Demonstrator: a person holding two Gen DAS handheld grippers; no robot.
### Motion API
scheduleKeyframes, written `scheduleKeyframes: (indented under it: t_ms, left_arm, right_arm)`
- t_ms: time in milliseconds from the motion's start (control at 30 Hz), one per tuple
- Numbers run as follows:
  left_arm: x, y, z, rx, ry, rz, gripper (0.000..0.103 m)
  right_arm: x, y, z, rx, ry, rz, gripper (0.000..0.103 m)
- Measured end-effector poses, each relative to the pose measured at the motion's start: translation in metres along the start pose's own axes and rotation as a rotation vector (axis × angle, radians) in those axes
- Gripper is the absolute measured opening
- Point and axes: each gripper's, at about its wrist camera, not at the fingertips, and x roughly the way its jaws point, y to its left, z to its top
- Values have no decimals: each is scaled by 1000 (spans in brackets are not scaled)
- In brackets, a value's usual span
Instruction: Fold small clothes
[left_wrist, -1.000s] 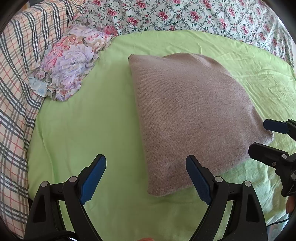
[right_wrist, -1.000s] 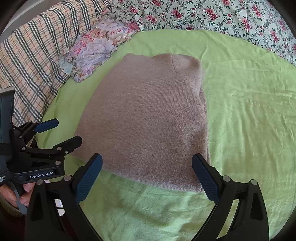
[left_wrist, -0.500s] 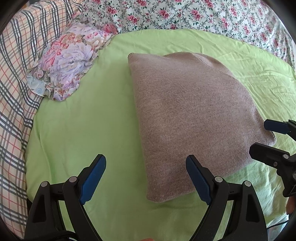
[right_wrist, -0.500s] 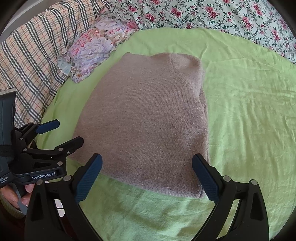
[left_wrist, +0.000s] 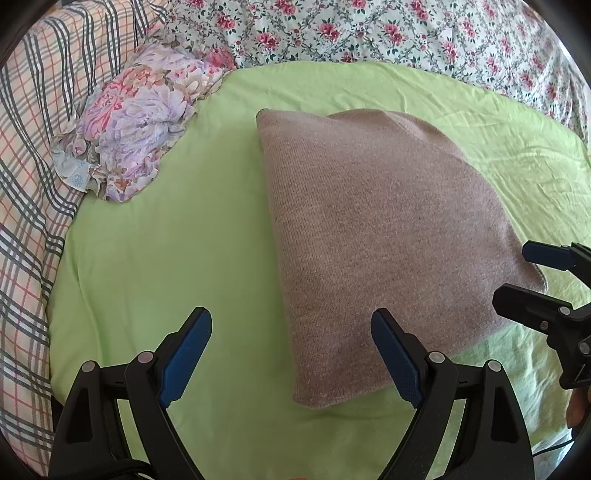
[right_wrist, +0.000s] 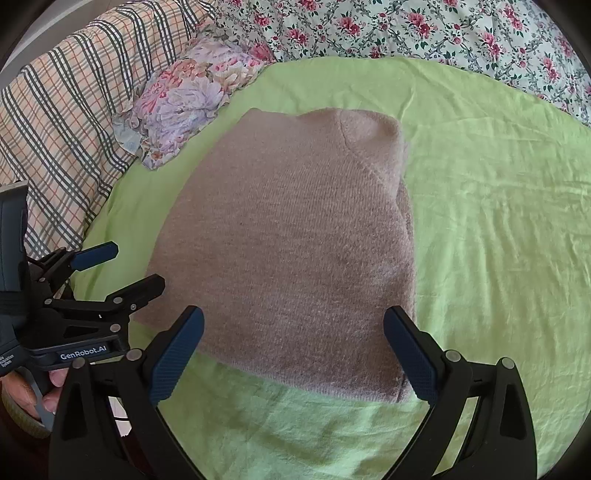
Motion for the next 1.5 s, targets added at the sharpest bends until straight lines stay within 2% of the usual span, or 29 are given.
scheduleKeyframes:
  t_ms: [1500]
  left_arm:
    - [-13,-6,0,-13,-25,-12,89]
  right_arm:
    - [-12,1,1,3,-21,5,98]
